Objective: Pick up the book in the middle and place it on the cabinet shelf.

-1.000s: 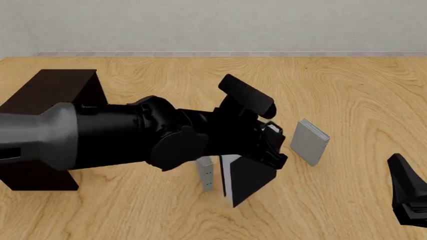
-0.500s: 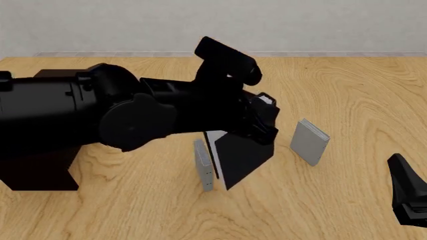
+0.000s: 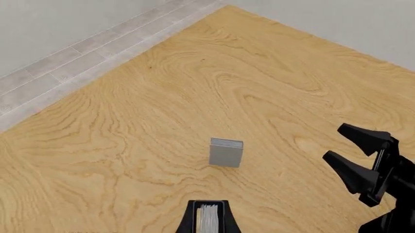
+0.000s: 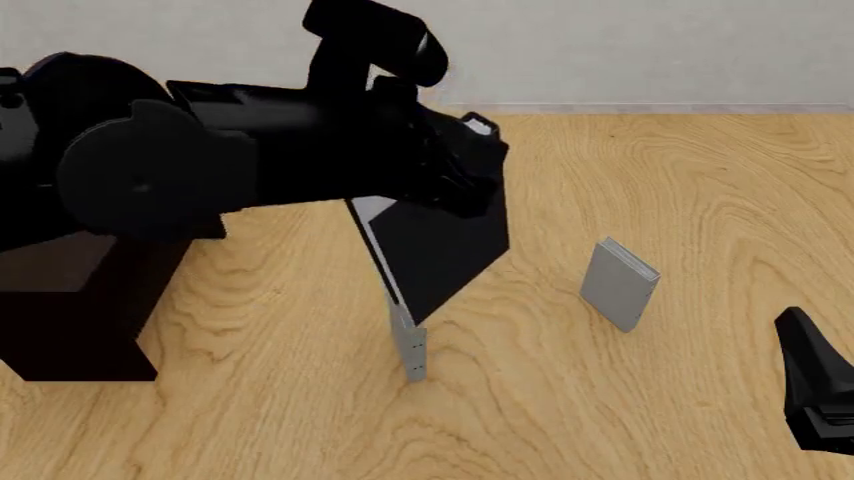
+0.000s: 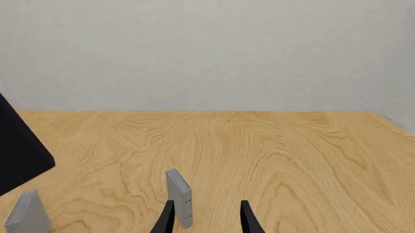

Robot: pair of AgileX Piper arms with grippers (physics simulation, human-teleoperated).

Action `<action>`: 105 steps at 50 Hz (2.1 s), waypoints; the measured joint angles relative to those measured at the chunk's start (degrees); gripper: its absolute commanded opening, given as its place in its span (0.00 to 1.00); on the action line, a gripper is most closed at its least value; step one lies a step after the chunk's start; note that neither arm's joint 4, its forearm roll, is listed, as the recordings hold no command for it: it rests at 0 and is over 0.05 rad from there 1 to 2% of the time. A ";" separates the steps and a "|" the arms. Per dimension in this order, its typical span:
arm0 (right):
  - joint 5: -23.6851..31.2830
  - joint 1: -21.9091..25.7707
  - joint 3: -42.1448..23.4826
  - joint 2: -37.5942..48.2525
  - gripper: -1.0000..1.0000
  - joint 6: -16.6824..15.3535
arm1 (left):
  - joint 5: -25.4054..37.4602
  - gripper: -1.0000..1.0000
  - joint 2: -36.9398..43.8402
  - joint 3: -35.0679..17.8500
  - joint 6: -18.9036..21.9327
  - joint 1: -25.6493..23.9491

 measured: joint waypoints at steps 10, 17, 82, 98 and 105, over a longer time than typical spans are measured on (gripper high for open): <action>0.00 0.00 0.00 0.00 1.00 0.00 | 0.96 0.00 -1.33 -0.95 1.68 3.53; 0.00 0.00 0.00 0.00 1.00 0.00 | 2.01 0.00 -1.97 -2.56 3.09 6.28; 0.00 0.00 0.00 0.00 1.00 0.00 | 9.94 0.00 -2.26 -15.19 16.18 33.23; 0.00 0.00 0.00 0.00 1.00 0.00 | 10.18 0.00 -4.24 -13.97 18.43 38.75; 0.00 0.00 0.00 0.00 1.00 0.00 | 10.31 0.00 -5.26 -12.97 19.10 41.11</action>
